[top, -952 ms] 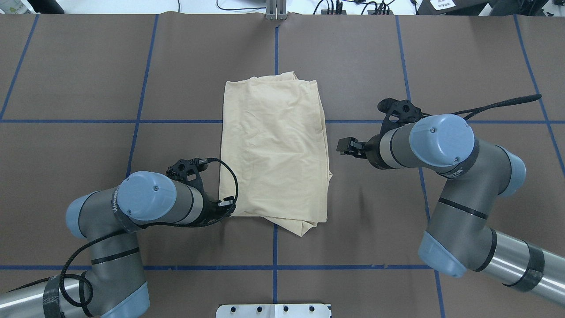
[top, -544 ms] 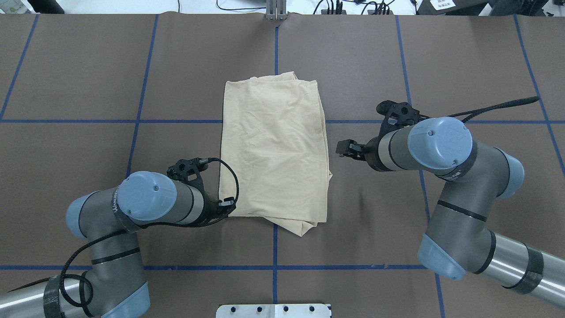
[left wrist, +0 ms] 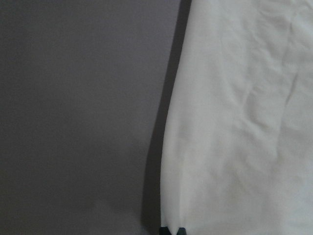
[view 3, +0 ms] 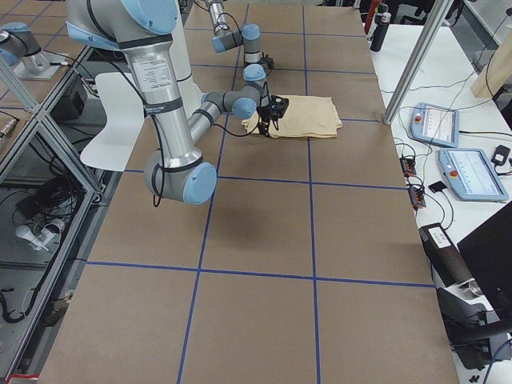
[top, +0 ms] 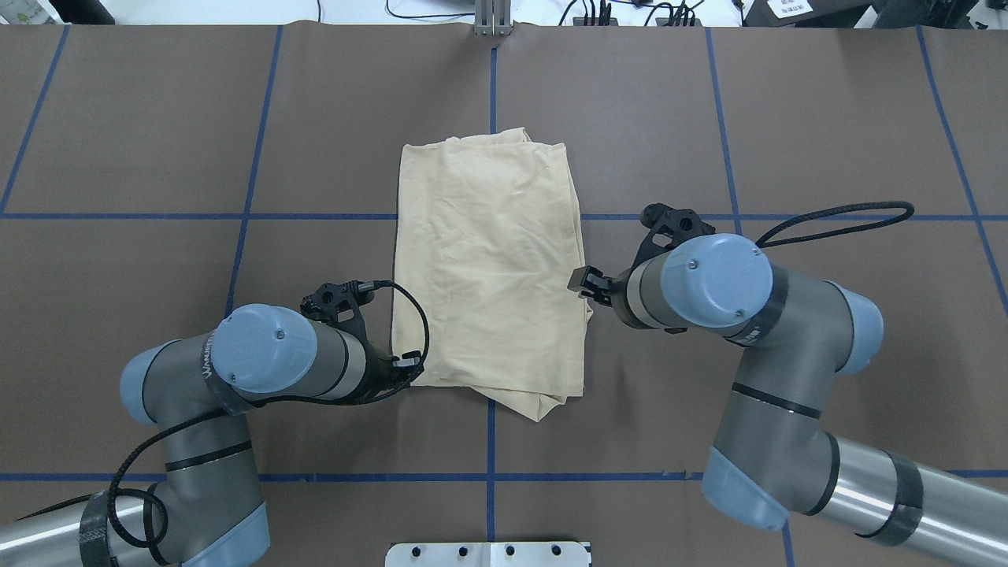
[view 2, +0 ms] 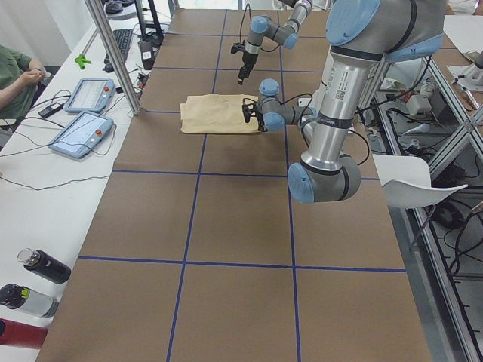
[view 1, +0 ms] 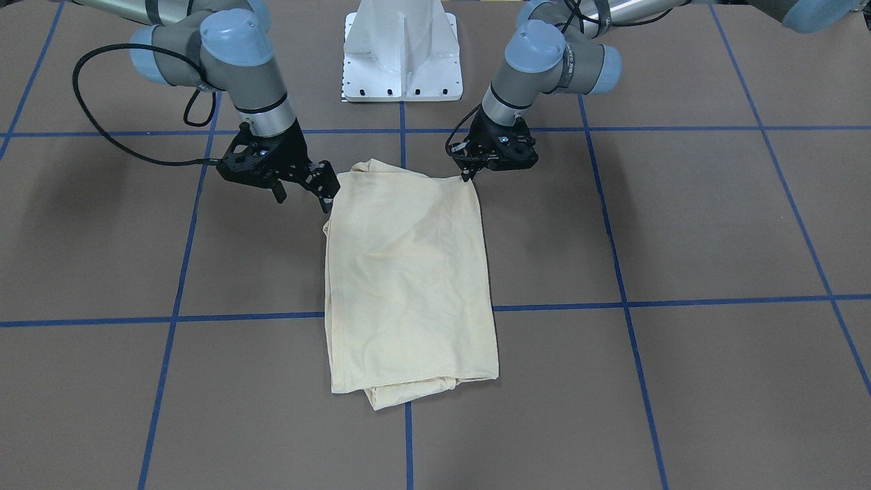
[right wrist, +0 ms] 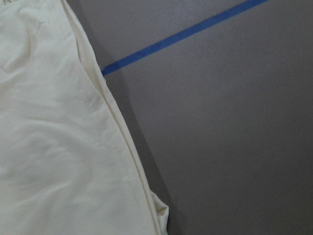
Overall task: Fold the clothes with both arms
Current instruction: 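Lower both grippers and grasp the shirt's near corners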
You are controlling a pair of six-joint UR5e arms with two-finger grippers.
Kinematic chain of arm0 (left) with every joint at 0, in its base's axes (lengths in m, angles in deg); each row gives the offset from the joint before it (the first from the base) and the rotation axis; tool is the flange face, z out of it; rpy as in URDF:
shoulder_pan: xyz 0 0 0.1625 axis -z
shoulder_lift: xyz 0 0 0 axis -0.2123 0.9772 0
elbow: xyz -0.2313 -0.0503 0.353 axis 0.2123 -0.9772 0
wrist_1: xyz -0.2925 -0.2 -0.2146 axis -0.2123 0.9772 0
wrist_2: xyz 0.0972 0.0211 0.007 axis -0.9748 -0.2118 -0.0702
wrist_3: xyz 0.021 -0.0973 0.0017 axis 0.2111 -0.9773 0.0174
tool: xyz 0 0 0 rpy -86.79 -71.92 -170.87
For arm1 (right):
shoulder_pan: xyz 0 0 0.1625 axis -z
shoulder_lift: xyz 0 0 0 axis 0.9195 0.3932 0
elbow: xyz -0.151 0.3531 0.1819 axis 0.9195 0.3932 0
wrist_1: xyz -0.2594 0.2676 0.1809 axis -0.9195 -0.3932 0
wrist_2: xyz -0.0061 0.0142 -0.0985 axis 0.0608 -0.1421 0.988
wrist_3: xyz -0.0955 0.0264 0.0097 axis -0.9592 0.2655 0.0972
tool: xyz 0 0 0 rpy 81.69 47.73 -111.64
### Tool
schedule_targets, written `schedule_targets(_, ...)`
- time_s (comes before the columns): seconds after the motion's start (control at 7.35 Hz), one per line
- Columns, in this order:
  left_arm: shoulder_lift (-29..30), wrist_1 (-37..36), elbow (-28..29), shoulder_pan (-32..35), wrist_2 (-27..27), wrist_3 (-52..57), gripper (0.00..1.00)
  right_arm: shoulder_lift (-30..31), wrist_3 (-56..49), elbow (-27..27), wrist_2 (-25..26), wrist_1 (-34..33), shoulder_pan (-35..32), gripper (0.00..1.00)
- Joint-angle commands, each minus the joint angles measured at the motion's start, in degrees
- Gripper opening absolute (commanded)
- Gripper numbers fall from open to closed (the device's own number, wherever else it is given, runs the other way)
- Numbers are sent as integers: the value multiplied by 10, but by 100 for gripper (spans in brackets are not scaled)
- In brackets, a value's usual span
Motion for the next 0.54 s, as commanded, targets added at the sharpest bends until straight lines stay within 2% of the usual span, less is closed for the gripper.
schedule_targets(0.0,1,0,0,0,1,0,0,-43,118,3,15,-69,38,91)
schedule_targets(0.41,1,0,0,0,1,0,0,-46,216,8,11,-81,93,90)
